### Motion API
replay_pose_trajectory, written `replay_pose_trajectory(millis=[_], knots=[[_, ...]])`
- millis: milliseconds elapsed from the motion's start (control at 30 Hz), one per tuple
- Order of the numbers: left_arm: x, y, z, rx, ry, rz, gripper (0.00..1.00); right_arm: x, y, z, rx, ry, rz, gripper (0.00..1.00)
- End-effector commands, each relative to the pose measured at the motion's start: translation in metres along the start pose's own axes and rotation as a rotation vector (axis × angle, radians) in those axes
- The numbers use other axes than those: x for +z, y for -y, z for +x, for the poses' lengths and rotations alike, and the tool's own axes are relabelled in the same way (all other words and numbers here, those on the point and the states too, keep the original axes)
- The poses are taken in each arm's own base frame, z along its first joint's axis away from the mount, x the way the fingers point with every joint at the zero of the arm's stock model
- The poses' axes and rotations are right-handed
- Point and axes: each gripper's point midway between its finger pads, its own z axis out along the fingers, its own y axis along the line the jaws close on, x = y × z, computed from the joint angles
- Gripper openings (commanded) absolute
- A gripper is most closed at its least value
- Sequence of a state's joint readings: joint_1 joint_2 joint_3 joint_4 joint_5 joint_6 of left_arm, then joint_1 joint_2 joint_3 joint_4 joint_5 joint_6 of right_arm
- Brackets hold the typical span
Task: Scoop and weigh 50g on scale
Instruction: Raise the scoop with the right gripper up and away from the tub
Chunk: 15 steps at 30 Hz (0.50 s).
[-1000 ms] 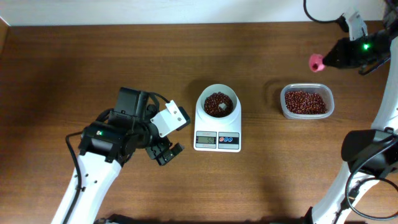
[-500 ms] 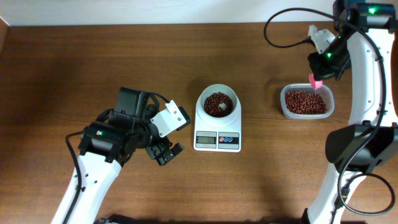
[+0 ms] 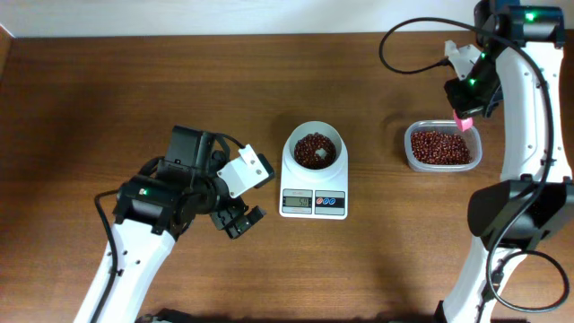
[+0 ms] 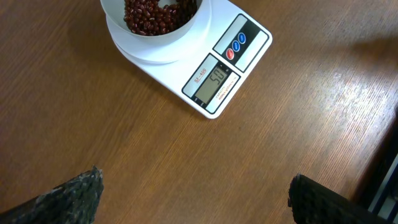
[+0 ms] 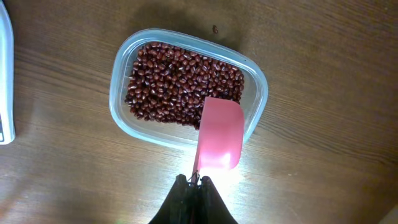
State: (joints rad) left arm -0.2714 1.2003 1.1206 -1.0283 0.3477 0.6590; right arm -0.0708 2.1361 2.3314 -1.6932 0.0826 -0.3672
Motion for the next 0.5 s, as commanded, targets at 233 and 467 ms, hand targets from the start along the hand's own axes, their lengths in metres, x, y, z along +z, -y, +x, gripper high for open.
replay_pose_trajectory(millis=[233,467], knots=[[-0.007,-0.003,-0.006,0.013,0.023,-0.017,0.99,-0.045,-0.06,-0.063,-0.033,0.385,-0.362,0.04],[-0.007,-0.003,-0.006,0.012,0.022,-0.017,0.99,-0.053,-0.068,-0.073,-0.048,0.441,-0.419,0.04]])
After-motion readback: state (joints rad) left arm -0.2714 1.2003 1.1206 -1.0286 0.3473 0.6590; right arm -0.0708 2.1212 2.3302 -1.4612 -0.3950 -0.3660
